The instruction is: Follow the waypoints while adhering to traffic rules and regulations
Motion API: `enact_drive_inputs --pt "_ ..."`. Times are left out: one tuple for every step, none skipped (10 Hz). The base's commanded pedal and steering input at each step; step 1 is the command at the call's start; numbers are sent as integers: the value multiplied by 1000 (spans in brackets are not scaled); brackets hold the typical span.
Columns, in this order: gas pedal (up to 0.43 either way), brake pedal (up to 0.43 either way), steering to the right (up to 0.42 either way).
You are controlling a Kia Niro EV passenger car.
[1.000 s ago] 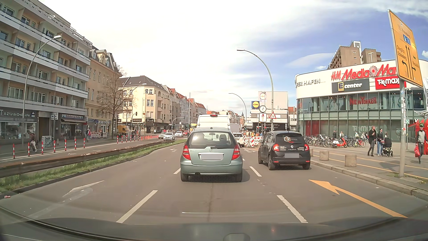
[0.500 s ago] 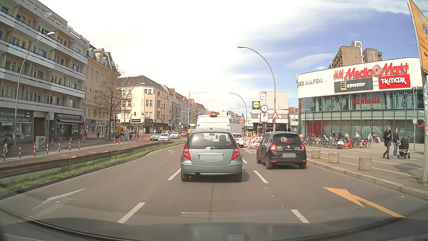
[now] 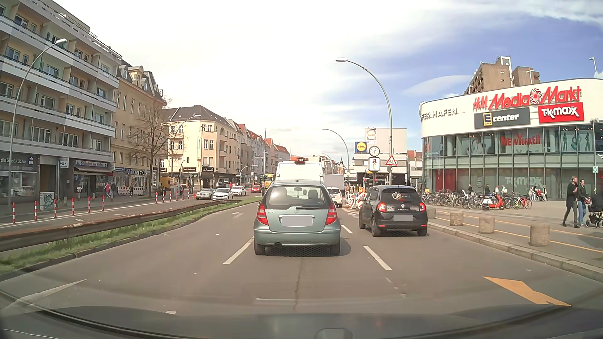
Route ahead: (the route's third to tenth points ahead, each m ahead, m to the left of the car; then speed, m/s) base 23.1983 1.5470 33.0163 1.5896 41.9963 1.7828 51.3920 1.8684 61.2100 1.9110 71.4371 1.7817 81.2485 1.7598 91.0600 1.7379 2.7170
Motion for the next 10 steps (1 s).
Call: enact_drive_inputs --pt "20 0 5" --pt "0 0 5" --pt "0 0 4" --pt "0 0 4" --pt "0 0 2" --pt "0 0 1" --pt "0 12 0" --pt "0 37 -1" --pt "0 55 -2" --pt "0 67 -2"
